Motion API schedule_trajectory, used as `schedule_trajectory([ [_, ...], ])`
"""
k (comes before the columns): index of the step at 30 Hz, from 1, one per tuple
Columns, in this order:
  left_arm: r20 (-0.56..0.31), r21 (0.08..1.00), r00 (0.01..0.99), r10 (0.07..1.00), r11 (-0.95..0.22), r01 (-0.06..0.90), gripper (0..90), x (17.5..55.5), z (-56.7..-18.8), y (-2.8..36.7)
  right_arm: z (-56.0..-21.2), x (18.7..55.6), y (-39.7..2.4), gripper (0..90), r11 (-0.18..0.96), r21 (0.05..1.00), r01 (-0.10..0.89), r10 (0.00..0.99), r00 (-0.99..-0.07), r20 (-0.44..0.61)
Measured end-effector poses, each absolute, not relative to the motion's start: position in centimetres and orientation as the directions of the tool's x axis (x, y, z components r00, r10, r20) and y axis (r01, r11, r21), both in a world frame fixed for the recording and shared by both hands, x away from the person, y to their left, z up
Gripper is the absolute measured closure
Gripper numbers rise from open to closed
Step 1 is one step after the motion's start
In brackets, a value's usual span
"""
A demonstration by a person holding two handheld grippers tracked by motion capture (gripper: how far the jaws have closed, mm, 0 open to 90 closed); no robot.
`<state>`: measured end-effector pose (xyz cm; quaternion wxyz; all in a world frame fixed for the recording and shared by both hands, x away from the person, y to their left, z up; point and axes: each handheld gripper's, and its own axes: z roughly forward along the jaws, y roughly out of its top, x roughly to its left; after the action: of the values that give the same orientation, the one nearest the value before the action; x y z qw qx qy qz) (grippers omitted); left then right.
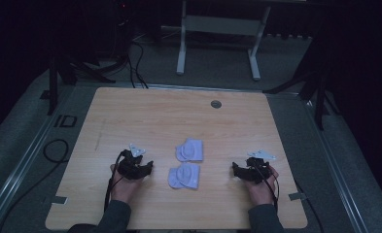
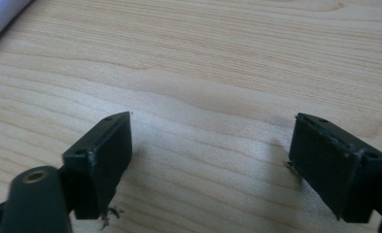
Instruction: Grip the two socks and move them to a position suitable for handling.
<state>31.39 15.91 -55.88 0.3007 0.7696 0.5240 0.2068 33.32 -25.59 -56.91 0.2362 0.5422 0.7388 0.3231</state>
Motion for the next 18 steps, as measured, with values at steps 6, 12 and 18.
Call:
schedule_trajectory([
  [6,0.002,0.678,0.364,0.931,-0.269,0.684,47.0,31.3,-55.9,15.9,-56.3,32.6,-25.3,40.0,0.231,0.717,0.658,0.944,-0.329,-0.002],
  [12,0.002,0.676,0.364,0.931,-0.27,0.686,47.0,31.4,-55.8,15.9,-55.5,32.0,-24.2,61.6,0.286,0.701,0.653,0.911,-0.412,0.012],
  [18,0.002,0.676,0.362,0.932,-0.268,0.686,46.9,31.3,-55.8,15.8,-54.6,31.3,-22.8,79.0,0.358,0.703,0.615,0.867,-0.499,-0.005],
])
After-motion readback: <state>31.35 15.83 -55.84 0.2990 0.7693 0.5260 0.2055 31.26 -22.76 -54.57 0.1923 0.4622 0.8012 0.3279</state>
